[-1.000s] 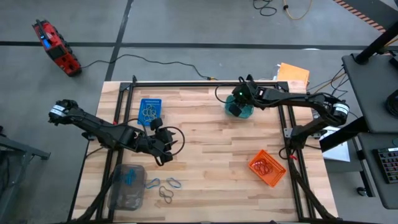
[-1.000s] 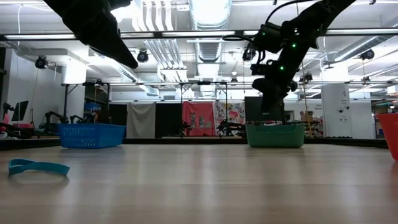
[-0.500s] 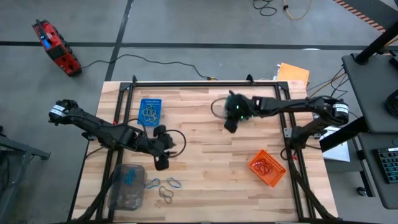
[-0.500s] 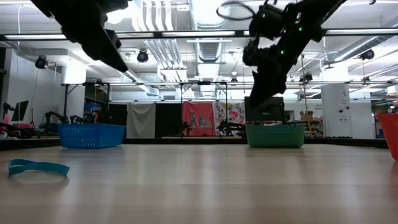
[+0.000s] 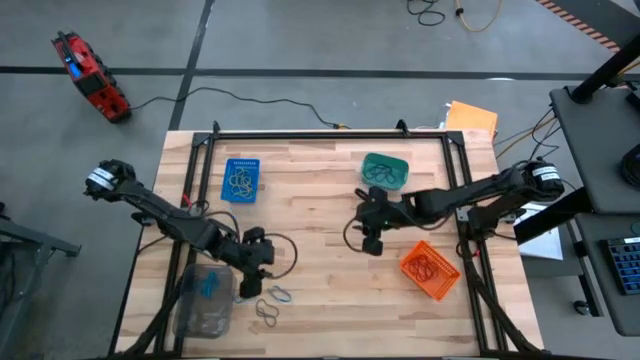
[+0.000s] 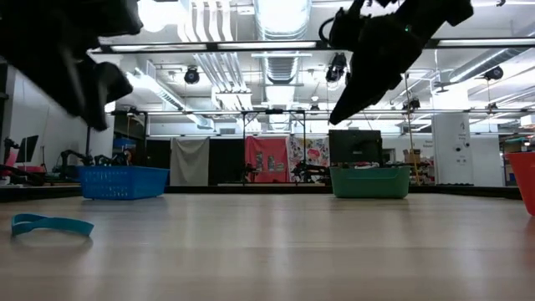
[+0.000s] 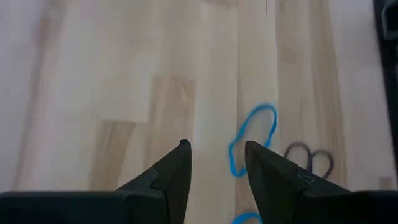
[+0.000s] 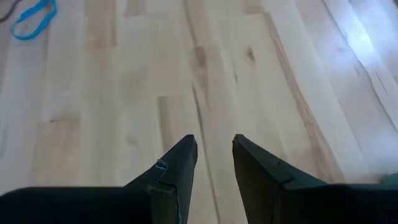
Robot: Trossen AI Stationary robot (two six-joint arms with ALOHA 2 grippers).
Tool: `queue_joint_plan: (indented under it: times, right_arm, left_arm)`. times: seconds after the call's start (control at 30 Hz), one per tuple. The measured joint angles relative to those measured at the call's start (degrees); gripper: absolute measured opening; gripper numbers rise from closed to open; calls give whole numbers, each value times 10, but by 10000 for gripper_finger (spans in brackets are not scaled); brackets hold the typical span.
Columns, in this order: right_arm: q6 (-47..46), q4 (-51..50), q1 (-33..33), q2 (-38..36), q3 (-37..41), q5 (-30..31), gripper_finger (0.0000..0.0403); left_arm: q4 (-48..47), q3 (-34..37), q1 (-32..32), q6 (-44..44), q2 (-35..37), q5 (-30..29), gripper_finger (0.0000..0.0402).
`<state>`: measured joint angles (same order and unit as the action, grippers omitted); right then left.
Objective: Sort rubber bands into baskets
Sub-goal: Put the blue rubberband into the black bin
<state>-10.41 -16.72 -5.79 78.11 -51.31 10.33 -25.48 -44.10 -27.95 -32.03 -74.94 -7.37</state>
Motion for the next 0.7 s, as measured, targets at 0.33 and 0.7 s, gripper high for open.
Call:
queue_joint_plan:
  times: [0.33, 0.7]
  right_arm:
    - [2, 25, -18, 0, 0, 4, 111]
    - [6, 25, -19, 0, 0, 4, 121]
  left_arm:
    - [59, -1, -37, 11, -107, 0, 134]
    - [90, -2, -63, -44, -180, 5, 132]
